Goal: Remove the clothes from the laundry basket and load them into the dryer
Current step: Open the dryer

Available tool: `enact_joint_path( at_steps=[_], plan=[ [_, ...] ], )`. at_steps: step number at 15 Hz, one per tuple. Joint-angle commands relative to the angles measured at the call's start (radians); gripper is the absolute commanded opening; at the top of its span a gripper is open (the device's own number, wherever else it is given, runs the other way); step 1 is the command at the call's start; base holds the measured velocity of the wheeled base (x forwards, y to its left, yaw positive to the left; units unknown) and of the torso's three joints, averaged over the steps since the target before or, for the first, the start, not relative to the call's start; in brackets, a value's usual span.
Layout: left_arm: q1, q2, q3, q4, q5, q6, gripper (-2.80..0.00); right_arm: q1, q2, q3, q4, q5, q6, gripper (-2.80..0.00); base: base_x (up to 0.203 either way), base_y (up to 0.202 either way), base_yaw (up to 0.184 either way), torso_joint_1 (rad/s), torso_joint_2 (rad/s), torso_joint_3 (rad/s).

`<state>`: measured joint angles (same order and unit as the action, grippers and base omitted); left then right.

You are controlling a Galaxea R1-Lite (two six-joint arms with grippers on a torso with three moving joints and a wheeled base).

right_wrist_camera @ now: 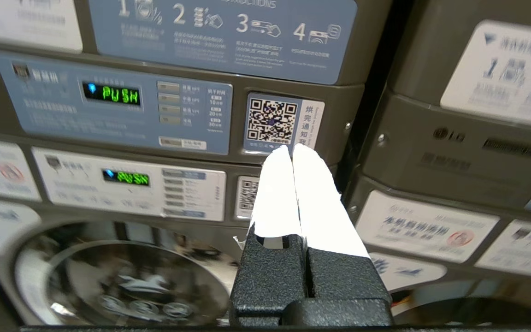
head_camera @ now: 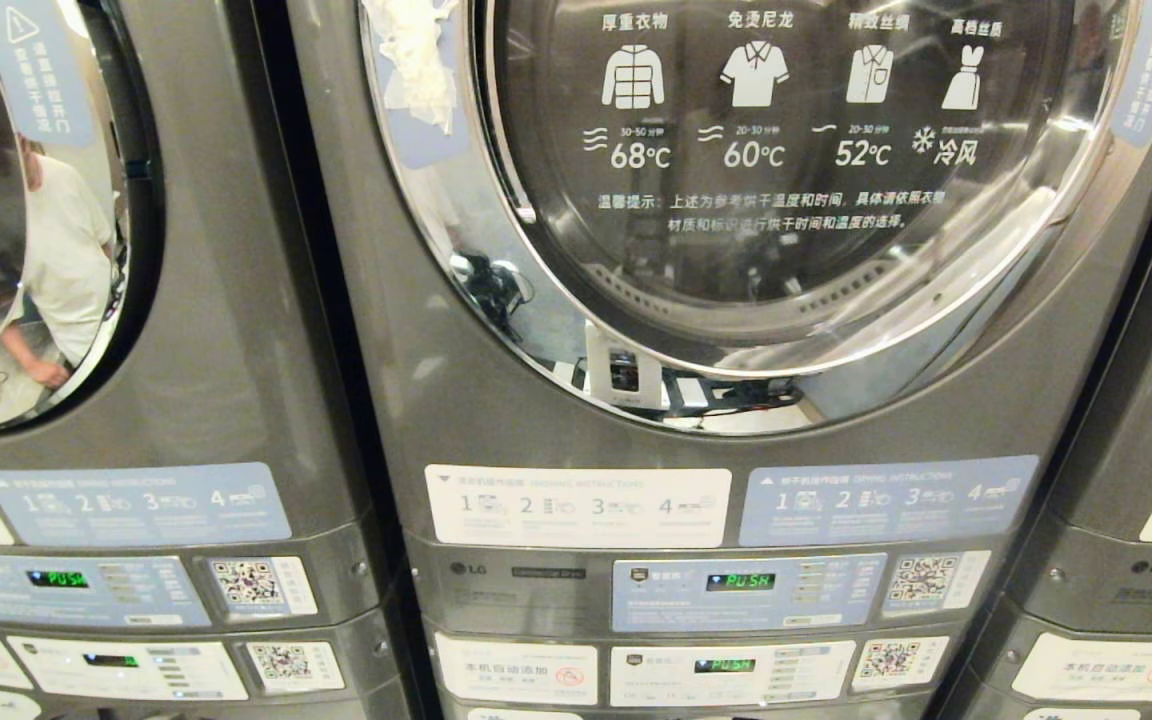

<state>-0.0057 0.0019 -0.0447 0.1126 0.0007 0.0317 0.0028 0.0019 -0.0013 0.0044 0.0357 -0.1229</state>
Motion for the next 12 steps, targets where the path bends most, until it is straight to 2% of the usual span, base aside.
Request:
enact_joint_path(
  at_steps=[1,3,5,7,9,10,12],
  plan=[
    [0.0,0.0,0.0,0.001,0.001,-0.003,-2.8,0.0,0.001,-0.013,0.004,0.002,-0.05,-2.8,0.0,0.0,0.0,0.0,0.0,0.0],
    [0.0,0.0,-0.001,0.001,0.002,-0.006,-2.8,0.001,0.058,-0.156,0.02,0.028,-0.043,-2.8,0.0,0.0,0.0,0.0,0.0,0.0],
    [0.0,0.0,-0.001,0.001,0.002,-0.009,-2.8,0.004,0.234,-0.35,0.034,0.102,-0.003,-2.8,0.0,0.0,0.0,0.0,0.0,0.0],
    [0.0,0.0,-0.001,0.001,0.002,-0.012,-2.8,0.006,0.519,-0.625,0.042,0.22,0.058,-2.8,0.0,0.0,0.0,0.0,0.0,0.0],
    [0.0,0.0,-0.001,0.001,0.002,-0.012,-2.8,0.012,0.798,-0.868,0.048,0.385,0.105,-2.8,0.0,0.0,0.0,0.0,0.0,0.0],
    [0.0,0.0,-0.001,0.001,0.002,-0.013,-2.8,0.024,0.916,-0.957,0.05,0.482,0.123,0.0,0.0,0.0,0.0,0.0,0.0,0.0],
    [0.001,0.0,-0.001,0.001,0.002,-0.012,-2.8,0.083,1.079,-1.082,0.054,0.643,0.152,0.0,0.0,0.0,0.0,0.0,0.0,0.0]
  ],
)
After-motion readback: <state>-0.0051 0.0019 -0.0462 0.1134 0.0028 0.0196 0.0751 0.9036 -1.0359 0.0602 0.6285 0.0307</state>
